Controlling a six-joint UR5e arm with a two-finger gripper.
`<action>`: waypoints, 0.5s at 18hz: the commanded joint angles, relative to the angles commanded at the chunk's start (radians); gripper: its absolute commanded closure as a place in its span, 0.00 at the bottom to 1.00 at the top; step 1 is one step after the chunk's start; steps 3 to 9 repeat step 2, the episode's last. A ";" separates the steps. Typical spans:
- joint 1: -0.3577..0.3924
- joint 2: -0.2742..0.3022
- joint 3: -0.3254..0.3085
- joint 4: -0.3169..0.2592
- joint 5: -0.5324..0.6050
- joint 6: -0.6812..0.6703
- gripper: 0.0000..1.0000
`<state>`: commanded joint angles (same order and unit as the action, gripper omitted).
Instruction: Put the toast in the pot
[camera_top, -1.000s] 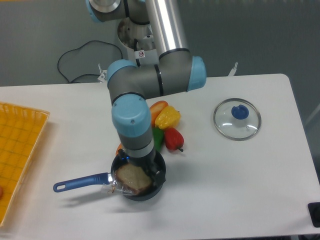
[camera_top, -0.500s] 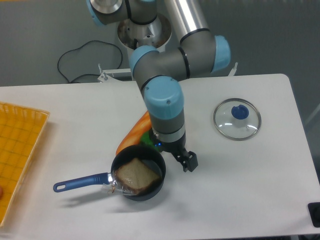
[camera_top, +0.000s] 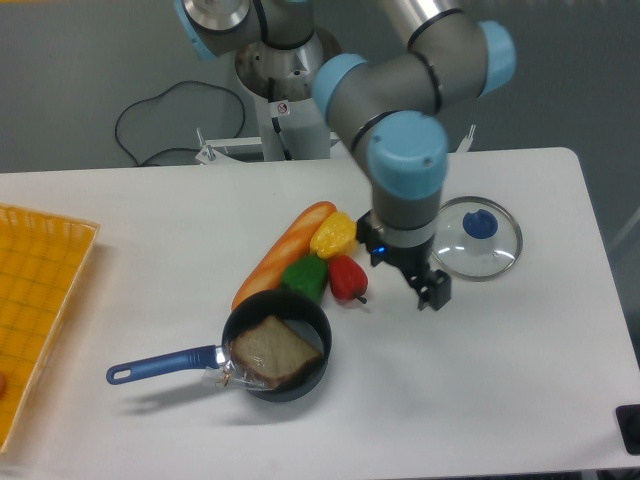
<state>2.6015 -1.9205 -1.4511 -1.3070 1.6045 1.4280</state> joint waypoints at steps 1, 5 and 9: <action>0.003 0.000 0.000 0.000 0.002 0.005 0.00; 0.006 0.000 0.000 -0.003 0.002 0.006 0.00; 0.006 0.000 0.000 -0.003 0.002 0.006 0.00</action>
